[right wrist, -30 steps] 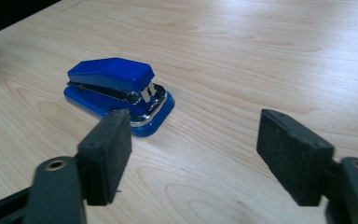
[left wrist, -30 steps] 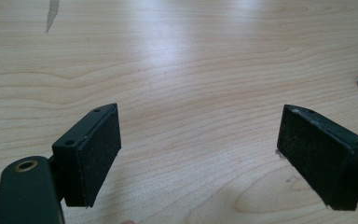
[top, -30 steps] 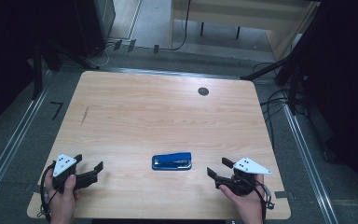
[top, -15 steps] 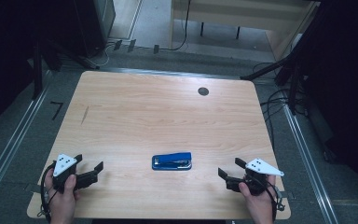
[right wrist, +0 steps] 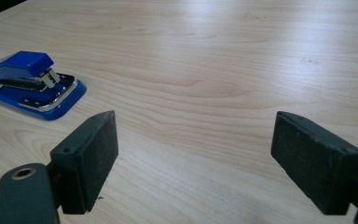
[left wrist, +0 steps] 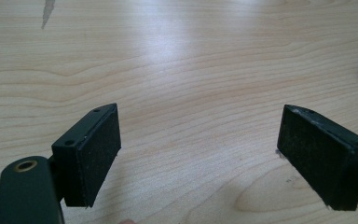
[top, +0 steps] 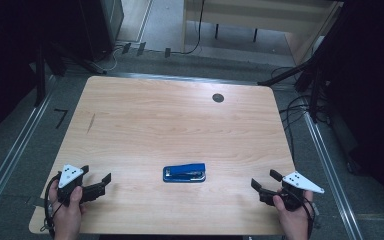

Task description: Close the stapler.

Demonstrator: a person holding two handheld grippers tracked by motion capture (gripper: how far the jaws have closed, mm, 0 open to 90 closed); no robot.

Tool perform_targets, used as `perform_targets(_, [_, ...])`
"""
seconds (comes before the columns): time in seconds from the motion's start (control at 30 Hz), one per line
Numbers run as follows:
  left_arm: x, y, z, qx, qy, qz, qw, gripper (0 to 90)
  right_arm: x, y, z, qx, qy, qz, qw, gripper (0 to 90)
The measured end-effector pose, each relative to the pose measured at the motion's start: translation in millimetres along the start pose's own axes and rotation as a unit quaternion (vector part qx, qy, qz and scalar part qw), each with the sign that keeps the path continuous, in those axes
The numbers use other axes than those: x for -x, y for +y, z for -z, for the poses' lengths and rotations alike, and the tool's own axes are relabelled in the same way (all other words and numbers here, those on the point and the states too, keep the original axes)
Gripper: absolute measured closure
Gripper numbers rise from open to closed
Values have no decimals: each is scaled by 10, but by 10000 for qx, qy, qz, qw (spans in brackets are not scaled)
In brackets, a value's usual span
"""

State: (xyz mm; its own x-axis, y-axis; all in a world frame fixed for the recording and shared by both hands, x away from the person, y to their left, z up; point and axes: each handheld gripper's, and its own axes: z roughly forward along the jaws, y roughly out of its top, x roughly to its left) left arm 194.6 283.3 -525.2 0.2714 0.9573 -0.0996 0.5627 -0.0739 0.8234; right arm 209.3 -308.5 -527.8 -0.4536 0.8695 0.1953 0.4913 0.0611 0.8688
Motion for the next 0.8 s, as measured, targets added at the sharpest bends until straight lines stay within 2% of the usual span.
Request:
perform_targets(0.2, [-2,-4,7,31,69,26,10000,138,107,-93,84,9,-297,-120,9995,146])
perform_targets(0.37, [0,-14,25,61,120,76,9999,138,160,-157,171,-29,-507,-111,9986,146])
perform_targets(0.43, [9,-11,16,14,131,49,9999,138,189,-190,205,16,-526,-194,9984,145])
perform_targets(0.6, [20,-13,17,23,116,-41,9999,138,226,-235,300,63,-720,-227,9971,145])
perform_targets(0.67, [16,-18,22,15,49,-8,10000,138,242,-252,331,102,-742,-287,9968,146])
perform_targets(0.8, [27,-21,23,-10,55,-42,10000,138,273,-276,355,122,-747,-357,9965,147])
